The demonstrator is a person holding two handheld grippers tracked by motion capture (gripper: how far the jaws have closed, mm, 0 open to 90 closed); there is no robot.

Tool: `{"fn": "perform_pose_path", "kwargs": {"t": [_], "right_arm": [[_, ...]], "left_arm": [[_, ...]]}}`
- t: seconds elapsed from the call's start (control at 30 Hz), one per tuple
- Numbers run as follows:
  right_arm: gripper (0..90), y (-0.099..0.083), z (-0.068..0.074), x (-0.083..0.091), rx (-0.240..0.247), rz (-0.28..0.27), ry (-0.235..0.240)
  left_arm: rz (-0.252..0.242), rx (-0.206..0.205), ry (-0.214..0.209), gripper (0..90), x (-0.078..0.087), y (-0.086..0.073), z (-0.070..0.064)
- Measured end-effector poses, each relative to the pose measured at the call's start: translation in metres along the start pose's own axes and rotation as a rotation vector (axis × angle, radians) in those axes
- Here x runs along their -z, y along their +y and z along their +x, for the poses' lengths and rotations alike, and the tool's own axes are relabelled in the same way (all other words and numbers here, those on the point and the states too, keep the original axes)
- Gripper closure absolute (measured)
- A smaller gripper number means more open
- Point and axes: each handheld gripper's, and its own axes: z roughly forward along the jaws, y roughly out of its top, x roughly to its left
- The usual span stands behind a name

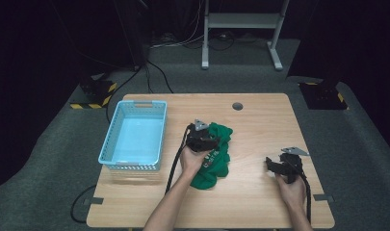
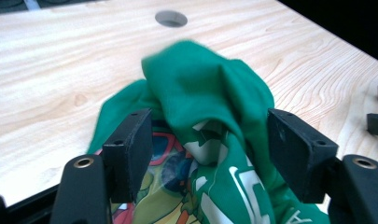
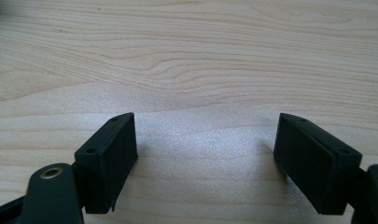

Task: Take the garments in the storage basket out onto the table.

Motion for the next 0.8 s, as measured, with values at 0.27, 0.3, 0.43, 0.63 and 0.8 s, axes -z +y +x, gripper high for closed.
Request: {"fn": "perform_pose_path", "kwargs": {"t": [0.27,0.3,0.43,0.63,0.8], "right_arm": [[21.1,0.0,0.0,0.0,0.0,0.0,0.0],[21.1,0.0,0.0,0.0,0.0,0.0,0.0],[21.1,0.0,0.0,0.0,0.0,0.0,0.0],[21.1,0.0,0.0,0.0,0.0,0.0,0.0],[21.1,0.0,0.0,0.0,-0.001,0.0,0.0]], "left_arm": [[-0.036,-0.014,0.002,33.8,0.017,0.007,0.0],[-0.038,-0.016,0.003,33.9,0.018,0.007,0.0],[-0.041,-0.028,0.018,34.3,0.024,0.008,0.0],[-0.055,-0.029,0.044,35.0,0.035,0.006,0.004],[-0.058,-0.031,0.049,35.0,0.042,0.005,0.007]]}}
